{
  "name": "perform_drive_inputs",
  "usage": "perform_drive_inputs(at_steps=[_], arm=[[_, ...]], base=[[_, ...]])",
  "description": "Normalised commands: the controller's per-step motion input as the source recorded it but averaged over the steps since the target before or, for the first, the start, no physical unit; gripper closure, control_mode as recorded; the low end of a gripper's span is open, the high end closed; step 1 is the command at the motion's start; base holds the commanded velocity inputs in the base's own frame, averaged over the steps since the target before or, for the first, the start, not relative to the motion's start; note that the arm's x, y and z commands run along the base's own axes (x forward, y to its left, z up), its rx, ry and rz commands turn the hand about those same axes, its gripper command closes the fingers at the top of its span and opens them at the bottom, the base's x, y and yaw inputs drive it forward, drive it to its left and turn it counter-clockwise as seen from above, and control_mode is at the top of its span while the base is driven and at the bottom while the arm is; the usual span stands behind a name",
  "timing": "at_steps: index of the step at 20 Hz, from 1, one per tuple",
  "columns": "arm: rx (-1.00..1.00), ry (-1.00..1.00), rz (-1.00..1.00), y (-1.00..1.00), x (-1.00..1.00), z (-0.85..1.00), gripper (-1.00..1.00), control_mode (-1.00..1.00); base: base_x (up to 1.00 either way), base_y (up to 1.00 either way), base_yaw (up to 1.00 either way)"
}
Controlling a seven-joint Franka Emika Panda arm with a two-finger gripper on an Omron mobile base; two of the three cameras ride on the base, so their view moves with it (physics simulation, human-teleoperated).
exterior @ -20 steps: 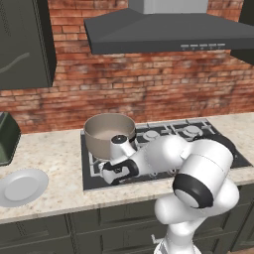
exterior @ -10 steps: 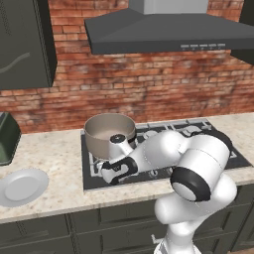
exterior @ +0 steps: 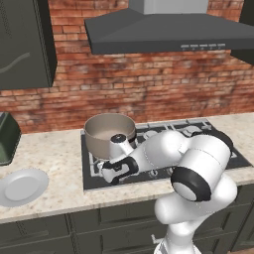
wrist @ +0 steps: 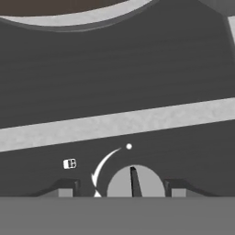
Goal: Retrieve the frozen meat and place it in the pot on a burner. Then turn the burner on.
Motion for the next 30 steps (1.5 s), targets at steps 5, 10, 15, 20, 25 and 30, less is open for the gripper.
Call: perform_drive_inputs(at_steps=[5,10,15,20,25,30], arm=[[0.00,0.00,0.00,0.00,0.00,0.00,1.00,-1.00],[0.00,0.00,0.00,-0.01,0.00,0.00,1.00,-1.00],[0.00,0.00,0.01,-0.06,0.00,-0.04,1.00,-1.00],[0.00,0.00,0.05,-0.04,0.00,-0.02,1.00,-1.00],[0.00,0.00,0.12,0.00,0.00,-0.12,1.00,-1.00],[0.00,0.00,0.19,0.00,0.00,-0.03,1.00,-1.00]], base=[[0.00,0.00,0.00],[0.00,0.00,0.00],[0.00,0.00,0.00],[0.00,0.00,0.00],[0.00,0.00,0.00],[0.00,0.00,0.00]])
